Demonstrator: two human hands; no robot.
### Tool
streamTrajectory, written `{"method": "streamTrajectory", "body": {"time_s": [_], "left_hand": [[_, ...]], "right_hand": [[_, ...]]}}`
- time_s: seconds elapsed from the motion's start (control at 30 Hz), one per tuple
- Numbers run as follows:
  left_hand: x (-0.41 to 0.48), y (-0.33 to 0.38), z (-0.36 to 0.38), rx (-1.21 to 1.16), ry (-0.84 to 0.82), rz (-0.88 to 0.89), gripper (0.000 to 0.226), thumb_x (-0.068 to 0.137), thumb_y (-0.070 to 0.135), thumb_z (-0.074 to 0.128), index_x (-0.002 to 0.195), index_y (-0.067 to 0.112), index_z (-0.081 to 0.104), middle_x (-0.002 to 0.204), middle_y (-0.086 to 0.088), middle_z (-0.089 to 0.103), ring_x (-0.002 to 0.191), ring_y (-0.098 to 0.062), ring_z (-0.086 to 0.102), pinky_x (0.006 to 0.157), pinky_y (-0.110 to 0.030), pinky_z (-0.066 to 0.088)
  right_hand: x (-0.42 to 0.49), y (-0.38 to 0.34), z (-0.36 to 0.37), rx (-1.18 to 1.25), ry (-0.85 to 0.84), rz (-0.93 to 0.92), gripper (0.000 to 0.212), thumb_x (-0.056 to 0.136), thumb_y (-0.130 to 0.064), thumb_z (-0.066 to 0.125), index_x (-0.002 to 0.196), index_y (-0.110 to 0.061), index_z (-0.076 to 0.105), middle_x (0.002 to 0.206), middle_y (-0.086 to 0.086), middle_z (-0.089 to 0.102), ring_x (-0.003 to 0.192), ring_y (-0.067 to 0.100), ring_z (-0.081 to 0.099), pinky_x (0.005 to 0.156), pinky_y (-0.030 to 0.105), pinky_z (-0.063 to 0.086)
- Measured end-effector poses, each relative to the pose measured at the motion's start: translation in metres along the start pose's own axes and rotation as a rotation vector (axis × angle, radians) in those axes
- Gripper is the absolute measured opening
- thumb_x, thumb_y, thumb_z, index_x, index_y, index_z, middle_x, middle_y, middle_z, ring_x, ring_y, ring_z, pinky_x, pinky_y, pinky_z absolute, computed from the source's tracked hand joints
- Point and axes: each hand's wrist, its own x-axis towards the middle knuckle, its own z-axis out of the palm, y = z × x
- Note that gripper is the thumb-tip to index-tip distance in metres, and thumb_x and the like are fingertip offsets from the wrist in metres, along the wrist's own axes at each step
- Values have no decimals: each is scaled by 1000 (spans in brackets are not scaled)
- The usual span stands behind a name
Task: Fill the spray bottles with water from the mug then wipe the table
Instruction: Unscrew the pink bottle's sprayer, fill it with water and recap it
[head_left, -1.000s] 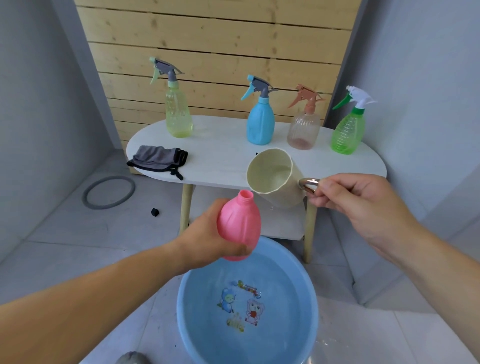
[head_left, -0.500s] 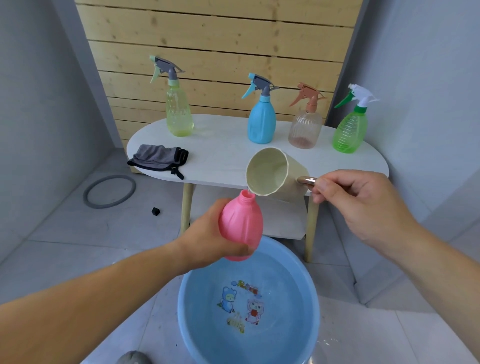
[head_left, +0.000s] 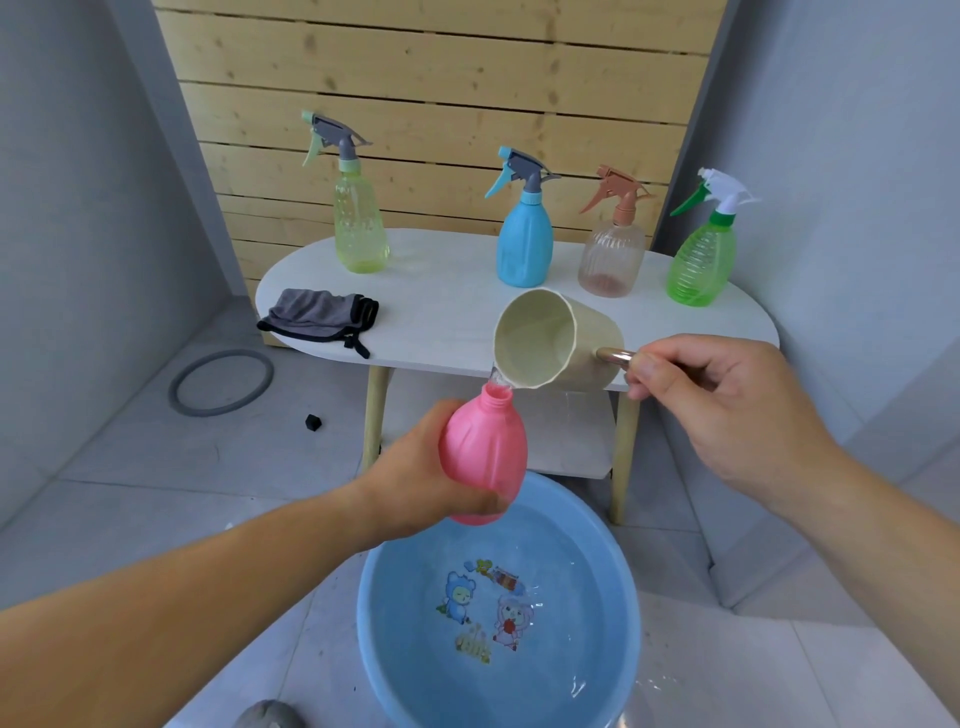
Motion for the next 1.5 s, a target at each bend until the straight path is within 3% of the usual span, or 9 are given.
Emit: {"method": "streamTrajectory", "body": {"time_s": [0.33,0.47,0.6,0.83,1.5], "left_hand": [[3,-3,1,-9,8,-2,91,65,21,97,136,42,44,119,10,60,109,-16,64,86,-43,64],[4,-3,1,-5,7,-5,92,65,23,97,137,42,43,120,9,60,109,-17,64,86,-43,64],[3,-4,2,-1,3,-1,90,65,22,97,135,43,43,119,10,60,108,-16,64,86,-43,64],[4,-6,2,-18,2,-7,96,56,31,97,135,44,44,119,10,61,108,-18,65,84,-45,64],[4,-7,3,-20,-2,-6,92,59,28,97,132,45,45,119,9,62,109,-19,65,86,-45,64]], "right_hand": [[-1,0,-1,5,7,-7,19,94,-19,63,78,-22,72,76,-10,73,80,17,66,78,26,49],[0,0,-1,-2,8,-20,17,93,-25,64,78,-23,72,77,-9,72,78,17,65,73,21,47],[-1,0,-1,-5,16,-40,17,89,-32,60,78,-25,72,77,-7,72,79,19,65,75,28,49],[-1,-1,-1,-30,8,-56,20,93,-18,63,78,-28,71,79,-10,71,78,10,64,71,12,45],[-1,0,1,-75,9,-147,15,92,-15,65,87,-27,72,87,-11,70,94,8,65,81,9,44]]}}
